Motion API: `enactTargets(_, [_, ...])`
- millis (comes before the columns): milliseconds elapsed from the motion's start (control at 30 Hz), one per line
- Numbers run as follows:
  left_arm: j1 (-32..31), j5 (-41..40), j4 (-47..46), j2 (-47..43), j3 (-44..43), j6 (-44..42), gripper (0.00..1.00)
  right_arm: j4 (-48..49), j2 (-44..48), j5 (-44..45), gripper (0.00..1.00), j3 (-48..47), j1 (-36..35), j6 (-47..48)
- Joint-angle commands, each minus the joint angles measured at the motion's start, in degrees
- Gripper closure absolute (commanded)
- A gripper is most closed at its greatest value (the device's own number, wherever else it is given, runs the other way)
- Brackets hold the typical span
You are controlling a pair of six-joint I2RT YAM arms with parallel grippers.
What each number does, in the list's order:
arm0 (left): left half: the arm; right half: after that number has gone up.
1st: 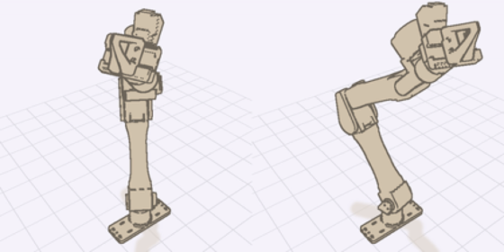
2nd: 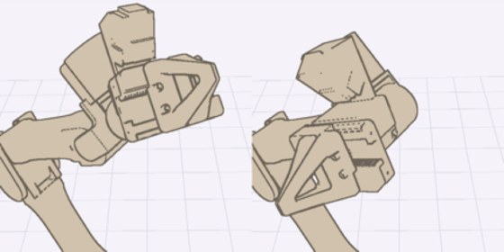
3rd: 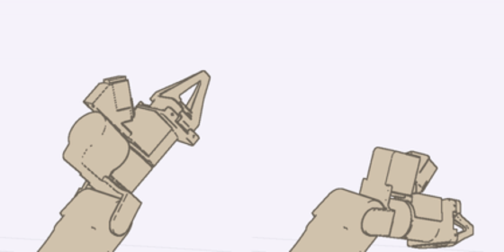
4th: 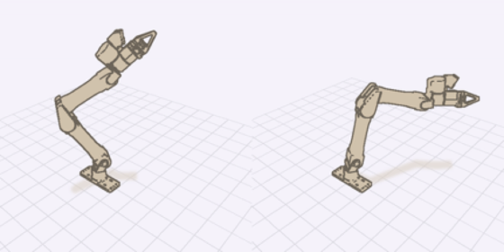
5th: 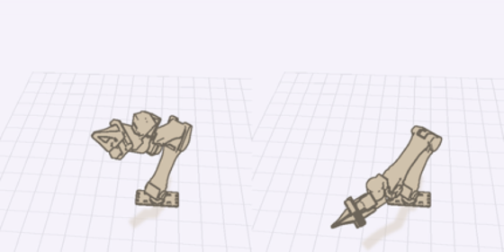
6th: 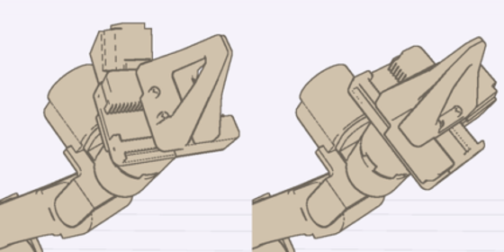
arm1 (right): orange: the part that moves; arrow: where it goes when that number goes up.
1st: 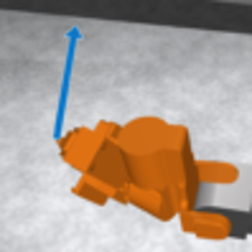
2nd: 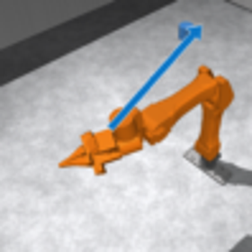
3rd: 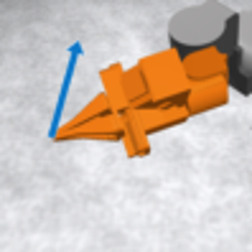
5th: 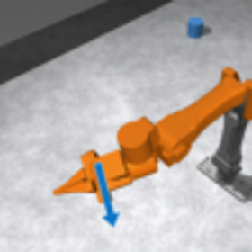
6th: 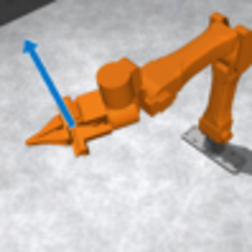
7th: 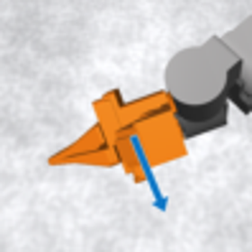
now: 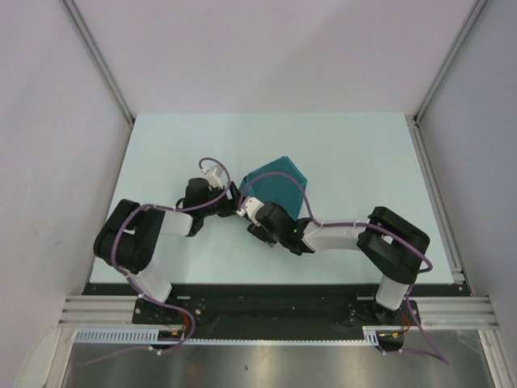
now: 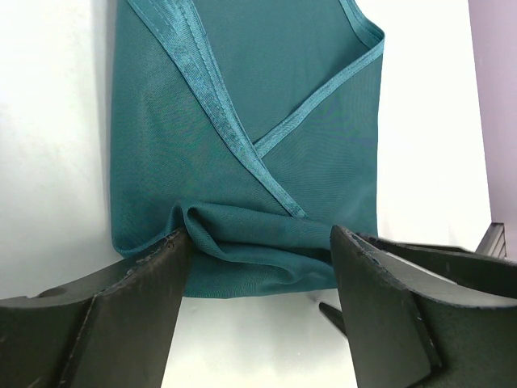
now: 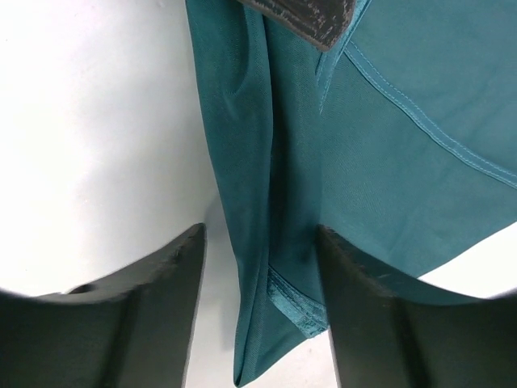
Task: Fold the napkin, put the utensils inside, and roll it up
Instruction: Roll the napkin with the utensil
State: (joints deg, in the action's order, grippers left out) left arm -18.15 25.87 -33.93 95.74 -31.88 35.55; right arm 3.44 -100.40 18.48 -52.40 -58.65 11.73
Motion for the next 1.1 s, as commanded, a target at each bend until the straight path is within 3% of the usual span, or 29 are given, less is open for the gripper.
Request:
enactTargets(0, [1.89,-4.25,6.69,2.25,0.59,-1.54,0.23,1.74,2.48,2.43,0.33,-0.51,-1.20,1.63])
enactTargets(133, [1.89,-3.98,6.77,2.08,0.59,-1.54,0.23,0.60,3.28,2.53,0.27,-1.47,-1.64,1.98])
enactTargets(500, [1.98,-3.54,6.86,1.99,0.50,-1.54,0.23,1.48,1.00,1.21,0.27,-2.09,1.43,2.69])
enactTargets(933, [2.24,-3.28,7.65,1.90,-0.20,-1.71,0.23,-3.26,-1.03,-8.19,0.72,-2.96,3.19,0.41])
enactTargets(1067, [2.59,-3.19,7.74,1.73,-0.20,-1.80,0.23,-6.52,-1.55,-11.88,0.79,-3.84,4.77,-0.74])
